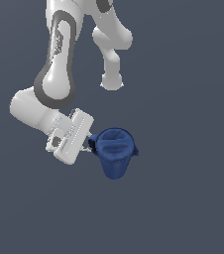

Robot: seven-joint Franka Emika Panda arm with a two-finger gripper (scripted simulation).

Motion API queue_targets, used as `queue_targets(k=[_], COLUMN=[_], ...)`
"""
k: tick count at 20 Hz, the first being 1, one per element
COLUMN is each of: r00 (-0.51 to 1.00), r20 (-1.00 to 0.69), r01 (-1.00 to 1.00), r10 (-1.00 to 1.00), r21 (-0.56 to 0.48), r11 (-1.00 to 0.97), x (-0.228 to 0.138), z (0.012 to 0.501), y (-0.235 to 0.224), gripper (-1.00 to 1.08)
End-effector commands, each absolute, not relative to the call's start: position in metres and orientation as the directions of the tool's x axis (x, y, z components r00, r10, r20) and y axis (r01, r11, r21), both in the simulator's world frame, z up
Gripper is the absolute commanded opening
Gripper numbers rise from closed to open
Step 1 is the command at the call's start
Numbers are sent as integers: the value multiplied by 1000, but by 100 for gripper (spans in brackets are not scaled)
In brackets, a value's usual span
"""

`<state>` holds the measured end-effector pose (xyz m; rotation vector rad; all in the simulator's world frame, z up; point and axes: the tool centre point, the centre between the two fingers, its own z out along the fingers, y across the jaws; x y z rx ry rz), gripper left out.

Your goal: Pick up the object and move it to a goal position.

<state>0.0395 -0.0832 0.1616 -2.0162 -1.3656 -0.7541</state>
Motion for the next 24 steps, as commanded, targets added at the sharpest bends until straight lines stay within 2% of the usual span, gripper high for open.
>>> queue_targets(k=[1,15,24], r00=[315,315,315], r20=[727,729,727], r01=[940,940,941], r10=[610,608,610], r21=[-152,-153,-154], r11=[-305,-304,-303], x=[40,68,72], z=[162,202,206], y=[-83,-31,-27], gripper=[-100,-100,-100])
